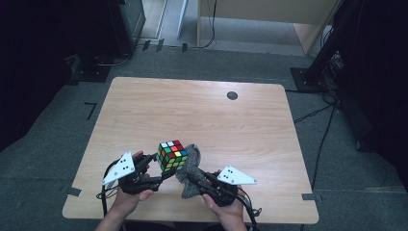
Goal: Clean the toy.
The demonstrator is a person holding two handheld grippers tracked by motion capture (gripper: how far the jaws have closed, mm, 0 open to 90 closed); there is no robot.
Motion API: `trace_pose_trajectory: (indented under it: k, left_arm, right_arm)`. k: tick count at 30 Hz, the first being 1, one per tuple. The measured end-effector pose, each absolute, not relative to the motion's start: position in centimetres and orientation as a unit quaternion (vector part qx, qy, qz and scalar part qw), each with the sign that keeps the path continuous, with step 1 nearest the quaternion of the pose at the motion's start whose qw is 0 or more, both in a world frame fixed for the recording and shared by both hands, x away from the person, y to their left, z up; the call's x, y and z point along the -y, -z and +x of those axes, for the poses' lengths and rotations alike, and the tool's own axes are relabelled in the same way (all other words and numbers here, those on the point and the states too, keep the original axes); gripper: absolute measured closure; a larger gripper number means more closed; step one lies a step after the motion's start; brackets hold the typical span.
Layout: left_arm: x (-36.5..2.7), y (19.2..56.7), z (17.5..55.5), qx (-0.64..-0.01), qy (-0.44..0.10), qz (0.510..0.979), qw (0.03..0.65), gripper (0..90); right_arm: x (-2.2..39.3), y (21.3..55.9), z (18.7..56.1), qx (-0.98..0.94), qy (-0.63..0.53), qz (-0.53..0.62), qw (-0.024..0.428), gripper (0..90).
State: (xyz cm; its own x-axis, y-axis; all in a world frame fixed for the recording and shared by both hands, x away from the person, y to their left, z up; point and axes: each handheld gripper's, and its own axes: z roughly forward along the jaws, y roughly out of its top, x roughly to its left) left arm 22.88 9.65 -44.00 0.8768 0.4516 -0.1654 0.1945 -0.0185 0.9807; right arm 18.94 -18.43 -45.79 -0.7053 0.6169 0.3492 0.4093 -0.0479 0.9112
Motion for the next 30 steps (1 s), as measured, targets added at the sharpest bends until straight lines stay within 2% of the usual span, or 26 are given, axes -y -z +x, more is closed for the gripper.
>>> trace_pose_trajectory:
  k: [2,7,12,14,18,21,24,28,30]
  left_arm:
    - [-9.1,44.2,22.8,-0.226,-0.096,0.715,0.654,34.2]
    - [-8.8,44.6,22.8,-0.227,-0.102,0.727,0.640,34.2]
    - [-9.5,44.2,23.0,-0.239,-0.109,0.717,0.646,34.3]
    - [-9.7,44.2,23.1,-0.242,-0.112,0.717,0.644,34.2]
    - [-9.8,44.3,23.3,-0.246,-0.109,0.715,0.645,34.3]
    - [-9.2,44.5,23.1,-0.240,-0.107,0.722,0.640,34.2]
    - [-9.0,44.6,23.0,-0.237,-0.112,0.730,0.631,34.2]
    - [-9.6,44.4,23.3,-0.249,-0.118,0.725,0.631,34.3]
    - [-9.9,44.5,23.5,-0.256,-0.123,0.728,0.624,34.2]
  right_arm:
    - [17.5,45.9,18.7,-0.702,-0.613,0.354,0.074,71.6]
    - [15.8,45.9,18.0,-0.733,-0.597,0.316,0.085,71.3]
    - [18.1,45.6,18.6,-0.693,-0.616,0.362,0.100,71.4]
    - [19.2,45.5,18.8,-0.666,-0.624,0.392,0.121,71.3]
    - [19.5,45.6,18.9,-0.664,-0.613,0.407,0.135,71.2]
    - [17.7,46.0,18.5,-0.696,-0.604,0.375,0.101,71.0]
    - [16.3,46.1,18.1,-0.722,-0.594,0.342,0.092,70.7]
    - [18.0,45.4,18.7,-0.697,-0.604,0.373,0.104,70.5]
    - [19.5,45.2,19.0,-0.677,-0.601,0.404,0.130,70.4]
